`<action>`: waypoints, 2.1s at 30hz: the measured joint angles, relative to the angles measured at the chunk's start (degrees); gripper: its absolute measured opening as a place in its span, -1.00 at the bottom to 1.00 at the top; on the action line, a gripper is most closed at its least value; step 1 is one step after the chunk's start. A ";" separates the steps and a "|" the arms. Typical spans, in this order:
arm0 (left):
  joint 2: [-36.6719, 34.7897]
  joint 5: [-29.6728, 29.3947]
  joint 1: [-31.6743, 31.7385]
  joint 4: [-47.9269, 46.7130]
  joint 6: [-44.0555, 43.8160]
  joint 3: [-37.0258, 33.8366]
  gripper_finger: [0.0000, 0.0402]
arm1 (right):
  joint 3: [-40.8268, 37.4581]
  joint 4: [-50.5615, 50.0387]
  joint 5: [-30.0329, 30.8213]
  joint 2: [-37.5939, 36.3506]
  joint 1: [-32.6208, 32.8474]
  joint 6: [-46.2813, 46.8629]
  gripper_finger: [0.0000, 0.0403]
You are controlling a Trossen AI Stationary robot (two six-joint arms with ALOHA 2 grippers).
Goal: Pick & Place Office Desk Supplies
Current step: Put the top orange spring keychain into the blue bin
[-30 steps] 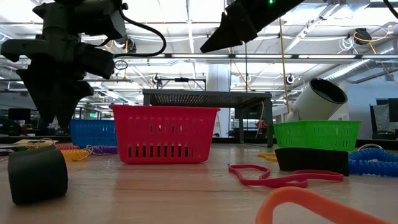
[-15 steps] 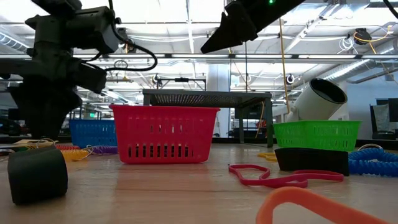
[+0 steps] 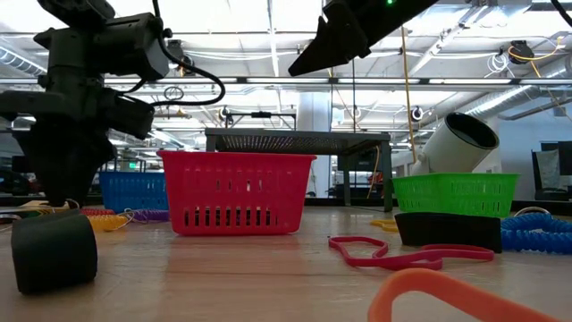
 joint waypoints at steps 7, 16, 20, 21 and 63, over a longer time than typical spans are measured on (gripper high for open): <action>0.00 -0.05 0.00 -0.69 -0.79 0.00 -0.08 | 0.00 0.00 0.00 0.00 0.00 0.00 -0.23; 0.00 -0.46 0.02 -0.67 -1.51 0.00 -0.94 | 0.00 0.00 0.00 0.00 0.00 0.00 -0.23; 0.00 -1.09 0.06 -0.67 -1.24 0.00 -0.97 | 0.00 0.00 0.00 0.00 0.00 0.00 -0.23; 0.00 -1.07 0.17 -0.67 -1.23 0.00 -0.98 | 0.00 0.00 0.00 0.00 0.00 0.00 -0.23; 0.00 -20.64 17.74 -36.89 13.90 31.70 -1.00 | -0.01 0.04 0.11 0.01 0.00 -0.09 -0.23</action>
